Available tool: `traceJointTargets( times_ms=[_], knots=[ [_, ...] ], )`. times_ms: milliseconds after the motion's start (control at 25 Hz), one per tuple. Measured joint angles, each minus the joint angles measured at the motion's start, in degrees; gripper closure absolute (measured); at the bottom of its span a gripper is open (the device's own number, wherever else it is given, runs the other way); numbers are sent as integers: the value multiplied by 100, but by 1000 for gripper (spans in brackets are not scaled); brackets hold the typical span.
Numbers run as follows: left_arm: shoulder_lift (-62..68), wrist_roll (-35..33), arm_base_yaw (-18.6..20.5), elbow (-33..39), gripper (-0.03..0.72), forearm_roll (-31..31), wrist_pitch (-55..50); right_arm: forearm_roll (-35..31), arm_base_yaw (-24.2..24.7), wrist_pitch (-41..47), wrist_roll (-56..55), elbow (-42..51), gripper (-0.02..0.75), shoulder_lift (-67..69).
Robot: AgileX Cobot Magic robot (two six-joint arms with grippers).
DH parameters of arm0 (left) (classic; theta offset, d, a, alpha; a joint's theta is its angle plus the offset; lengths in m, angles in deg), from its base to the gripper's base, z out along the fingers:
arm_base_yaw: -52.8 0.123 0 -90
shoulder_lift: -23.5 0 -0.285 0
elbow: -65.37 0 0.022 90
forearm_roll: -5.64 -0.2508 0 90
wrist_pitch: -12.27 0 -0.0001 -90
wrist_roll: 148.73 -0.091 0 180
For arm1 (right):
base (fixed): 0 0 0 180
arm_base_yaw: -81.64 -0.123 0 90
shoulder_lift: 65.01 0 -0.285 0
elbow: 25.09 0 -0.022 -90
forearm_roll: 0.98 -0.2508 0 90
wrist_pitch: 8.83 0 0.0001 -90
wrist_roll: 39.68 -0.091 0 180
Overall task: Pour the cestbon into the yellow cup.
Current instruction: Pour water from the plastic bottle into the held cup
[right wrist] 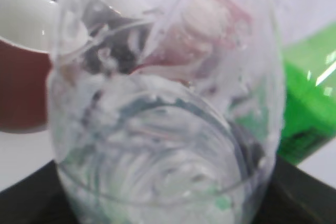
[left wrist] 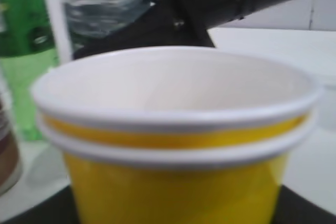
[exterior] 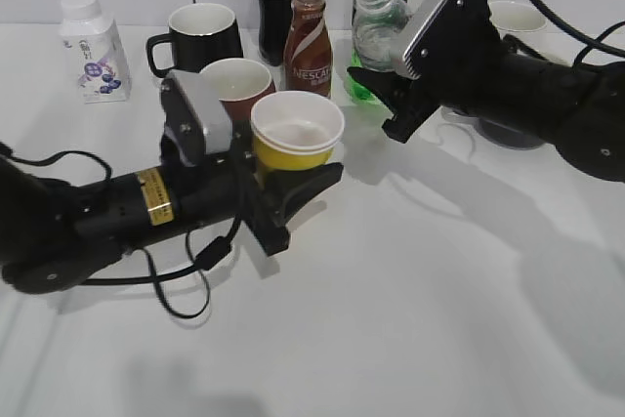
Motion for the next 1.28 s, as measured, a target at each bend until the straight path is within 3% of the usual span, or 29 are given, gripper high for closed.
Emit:
traceJointTargets(
  times_ms=[600, 1280],
  knots=[
    [332, 205, -42, -407, 291, 29, -5, 94, 0, 260, 2201, 0, 251, -44],
    [339, 346, -253, -626, 292, -18, -5, 79, 0, 260, 3665, 0, 251, -44]
  ],
)
